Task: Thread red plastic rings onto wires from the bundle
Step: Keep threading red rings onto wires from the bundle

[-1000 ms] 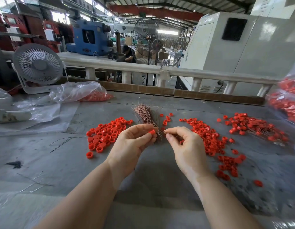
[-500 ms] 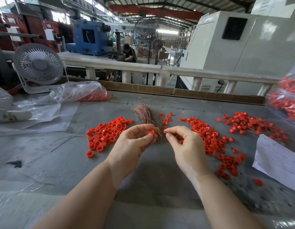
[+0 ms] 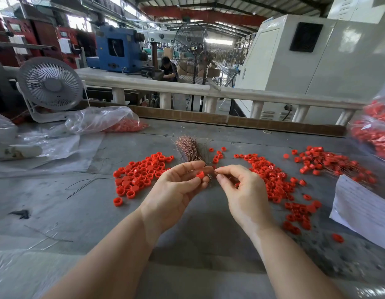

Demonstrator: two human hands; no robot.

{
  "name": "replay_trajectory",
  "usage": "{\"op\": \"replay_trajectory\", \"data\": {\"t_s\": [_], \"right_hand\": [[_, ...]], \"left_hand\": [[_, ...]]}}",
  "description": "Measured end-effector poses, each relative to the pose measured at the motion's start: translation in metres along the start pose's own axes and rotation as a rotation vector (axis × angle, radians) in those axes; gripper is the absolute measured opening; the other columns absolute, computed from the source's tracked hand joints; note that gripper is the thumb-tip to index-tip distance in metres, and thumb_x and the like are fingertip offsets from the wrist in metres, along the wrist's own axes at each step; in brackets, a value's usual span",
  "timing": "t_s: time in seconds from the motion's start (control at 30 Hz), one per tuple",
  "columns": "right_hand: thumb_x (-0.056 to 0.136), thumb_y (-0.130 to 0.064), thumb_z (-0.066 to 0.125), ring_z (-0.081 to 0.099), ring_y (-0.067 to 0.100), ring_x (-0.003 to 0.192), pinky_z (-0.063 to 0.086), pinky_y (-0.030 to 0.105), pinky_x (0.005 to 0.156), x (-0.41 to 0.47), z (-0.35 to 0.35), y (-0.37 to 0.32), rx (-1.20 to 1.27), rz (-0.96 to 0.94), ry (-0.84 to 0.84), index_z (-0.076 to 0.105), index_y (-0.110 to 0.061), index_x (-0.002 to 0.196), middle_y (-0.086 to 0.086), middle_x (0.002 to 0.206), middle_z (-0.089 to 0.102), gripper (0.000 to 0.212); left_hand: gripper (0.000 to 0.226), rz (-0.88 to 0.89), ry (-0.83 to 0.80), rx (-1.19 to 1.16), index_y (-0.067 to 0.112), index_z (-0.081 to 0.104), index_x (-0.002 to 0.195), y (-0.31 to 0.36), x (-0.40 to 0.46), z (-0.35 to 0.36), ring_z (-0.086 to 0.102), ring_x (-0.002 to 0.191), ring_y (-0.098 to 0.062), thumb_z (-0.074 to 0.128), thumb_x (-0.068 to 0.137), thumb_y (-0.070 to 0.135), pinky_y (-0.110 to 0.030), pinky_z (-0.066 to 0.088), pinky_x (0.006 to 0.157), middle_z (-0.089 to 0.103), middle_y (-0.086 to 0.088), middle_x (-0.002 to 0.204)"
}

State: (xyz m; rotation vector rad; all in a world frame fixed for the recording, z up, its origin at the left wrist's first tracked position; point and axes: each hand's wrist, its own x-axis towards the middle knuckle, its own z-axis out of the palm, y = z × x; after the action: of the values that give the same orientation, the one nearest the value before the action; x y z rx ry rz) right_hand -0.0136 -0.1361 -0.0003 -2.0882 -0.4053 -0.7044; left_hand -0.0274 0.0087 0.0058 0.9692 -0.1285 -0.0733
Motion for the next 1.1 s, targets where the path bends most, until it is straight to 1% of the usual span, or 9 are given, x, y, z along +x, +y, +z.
{"op": "replay_trajectory", "data": {"t_s": [0.07, 0.2, 0.37, 0.53, 0.63, 0.87, 1.0, 1.1], "right_hand": [[0.083, -0.006, 0.066, 0.061, 0.015, 0.077, 0.046, 0.024, 0.071, 0.0000, -0.0001, -0.0001, 0.000, 0.000, 0.001, 0.072, -0.013, 0.086, -0.001, 0.081, 0.068, 0.010], [0.083, -0.006, 0.066, 0.062, 0.016, 0.078, 0.048, 0.028, 0.072, 0.0000, 0.0001, -0.0007, 0.003, 0.004, 0.001, 0.072, -0.012, 0.086, 0.000, 0.082, 0.068, 0.009], [0.083, -0.005, 0.066, 0.062, 0.016, 0.078, 0.046, 0.026, 0.073, 0.0002, -0.0002, -0.0018, 0.009, 0.001, 0.004, 0.072, -0.011, 0.086, 0.001, 0.082, 0.068, 0.009], [0.083, -0.005, 0.066, 0.061, 0.016, 0.077, 0.045, 0.024, 0.071, -0.0001, -0.0007, -0.0019, 0.005, -0.007, 0.004, 0.072, -0.011, 0.086, 0.001, 0.080, 0.068, 0.009], [0.083, -0.006, 0.066, 0.061, 0.015, 0.078, 0.044, 0.020, 0.070, 0.0000, -0.0006, -0.0015, -0.003, -0.005, 0.001, 0.072, -0.012, 0.086, -0.001, 0.081, 0.068, 0.009], [0.083, -0.005, 0.066, 0.061, 0.015, 0.078, 0.045, 0.022, 0.071, 0.0002, -0.0005, -0.0019, 0.007, -0.007, 0.008, 0.072, -0.012, 0.085, 0.000, 0.081, 0.068, 0.010], [0.083, -0.005, 0.066, 0.061, 0.014, 0.078, 0.043, 0.017, 0.070, 0.0002, -0.0006, -0.0016, 0.001, -0.006, 0.008, 0.073, -0.013, 0.085, -0.001, 0.081, 0.068, 0.010], [0.083, -0.005, 0.066, 0.061, 0.014, 0.078, 0.043, 0.017, 0.070, 0.0003, -0.0006, -0.0015, 0.001, -0.002, 0.006, 0.073, -0.013, 0.085, -0.002, 0.081, 0.068, 0.011]], "left_hand": [[0.033, 0.022, -0.006, 0.053, 0.001, 0.061, 0.100, -0.0003, -0.0009, 0.0006, 0.067, 0.070, -0.011, 0.041, 0.085, -0.020, -0.019, 0.056, 0.070, 0.073, -0.010, 0.089], [0.034, 0.089, -0.010, 0.171, 0.004, 0.061, 0.101, -0.0012, -0.0024, 0.0017, 0.067, 0.076, -0.010, 0.043, 0.085, -0.020, -0.018, 0.055, 0.073, 0.073, -0.006, 0.091], [0.033, 0.136, -0.004, 0.226, 0.006, 0.059, 0.104, -0.0017, -0.0028, 0.0013, 0.068, 0.084, -0.009, 0.049, 0.083, -0.017, -0.017, 0.053, 0.074, 0.073, -0.005, 0.093], [0.034, 0.159, -0.003, 0.300, 0.008, 0.059, 0.105, -0.0028, -0.0024, 0.0004, 0.068, 0.086, -0.009, 0.054, 0.081, -0.016, -0.017, 0.053, 0.076, 0.074, -0.005, 0.094], [0.035, 0.184, 0.011, 0.361, 0.009, 0.061, 0.103, -0.0033, -0.0023, -0.0002, 0.067, 0.084, -0.007, 0.058, 0.079, -0.016, -0.017, 0.053, 0.078, 0.074, -0.001, 0.091], [0.036, 0.257, 0.057, 0.472, 0.011, 0.064, 0.097, -0.0035, -0.0024, -0.0005, 0.065, 0.075, -0.003, 0.066, 0.073, -0.016, -0.015, 0.052, 0.069, 0.073, 0.004, 0.080], [0.038, 0.287, 0.074, 0.526, 0.015, 0.064, 0.093, -0.0036, -0.0027, 0.0007, 0.064, 0.071, -0.002, 0.068, 0.071, -0.016, -0.014, 0.051, 0.068, 0.071, 0.008, 0.074], [0.039, 0.312, 0.085, 0.566, 0.015, 0.065, 0.092, -0.0034, -0.0025, 0.0014, 0.063, 0.069, -0.002, 0.070, 0.069, -0.015, -0.013, 0.050, 0.066, 0.071, 0.009, 0.072]]}}
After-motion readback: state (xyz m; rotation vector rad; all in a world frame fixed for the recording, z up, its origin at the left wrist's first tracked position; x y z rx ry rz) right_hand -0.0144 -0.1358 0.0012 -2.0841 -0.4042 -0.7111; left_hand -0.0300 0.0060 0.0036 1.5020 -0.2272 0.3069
